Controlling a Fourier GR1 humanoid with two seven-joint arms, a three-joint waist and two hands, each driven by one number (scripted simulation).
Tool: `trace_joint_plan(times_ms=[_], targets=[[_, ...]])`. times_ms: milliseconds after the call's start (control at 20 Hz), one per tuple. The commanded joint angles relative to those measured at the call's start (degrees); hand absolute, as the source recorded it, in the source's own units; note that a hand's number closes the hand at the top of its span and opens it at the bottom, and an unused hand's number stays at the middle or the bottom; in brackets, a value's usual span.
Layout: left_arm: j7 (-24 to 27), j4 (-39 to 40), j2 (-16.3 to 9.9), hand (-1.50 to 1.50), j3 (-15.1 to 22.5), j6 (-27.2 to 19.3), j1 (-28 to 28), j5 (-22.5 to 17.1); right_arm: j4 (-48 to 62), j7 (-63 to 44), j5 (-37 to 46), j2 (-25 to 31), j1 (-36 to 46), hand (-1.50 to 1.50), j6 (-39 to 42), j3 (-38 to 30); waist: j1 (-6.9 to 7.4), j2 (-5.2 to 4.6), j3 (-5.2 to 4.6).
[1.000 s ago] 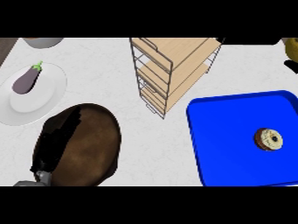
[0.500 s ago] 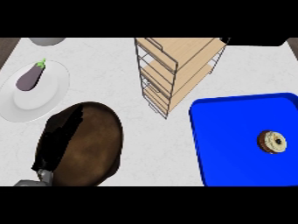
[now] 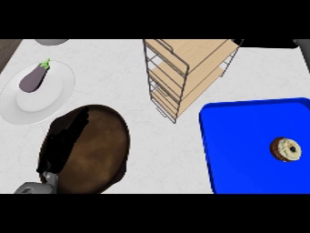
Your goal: Pick the lemon from the tray and place it in the tiered shelf
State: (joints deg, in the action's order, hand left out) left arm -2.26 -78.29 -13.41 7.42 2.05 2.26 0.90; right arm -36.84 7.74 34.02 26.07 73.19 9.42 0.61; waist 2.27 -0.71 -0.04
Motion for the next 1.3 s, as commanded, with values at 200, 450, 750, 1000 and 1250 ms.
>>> trace_joint_plan(times_ms=[200,450,750,1000,1250], targets=[[-4.2,-0.9,1.1,0.0,0.5,-0.6,3.6,1.2,14.3,4.8,4.9,-5.5,5.4,1.5,-3.8,1.8,0.86,-0.43,0.03],[-0.1,-0.9,1.5,0.0,1.8,-0.2,-0.5,2.3,17.4,5.6,6.7,-8.9,4.7,1.5,-4.0,3.0,1.05,-0.4,0.01],[-1.5,-1.0,1.7,0.0,1.5,0.7,1.8,1.1,23.3,-0.5,-10.2,-12.8,4.8,-1.5,7.5,-13.4,2.64,-1.04,0.21],[-0.4,1.0,0.8,0.0,-0.1,1.2,2.5,0.6,25.2,-0.9,-17.8,-13.8,5.9,-1.5,7.1,-22.0,2.37,-1.14,0.1],[-0.9,0.5,1.7,0.0,0.9,0.2,2.7,1.9,24.3,-0.8,-22.5,-11.9,8.8,-1.5,0.1,-28.2,1.95,-0.9,0.07]])
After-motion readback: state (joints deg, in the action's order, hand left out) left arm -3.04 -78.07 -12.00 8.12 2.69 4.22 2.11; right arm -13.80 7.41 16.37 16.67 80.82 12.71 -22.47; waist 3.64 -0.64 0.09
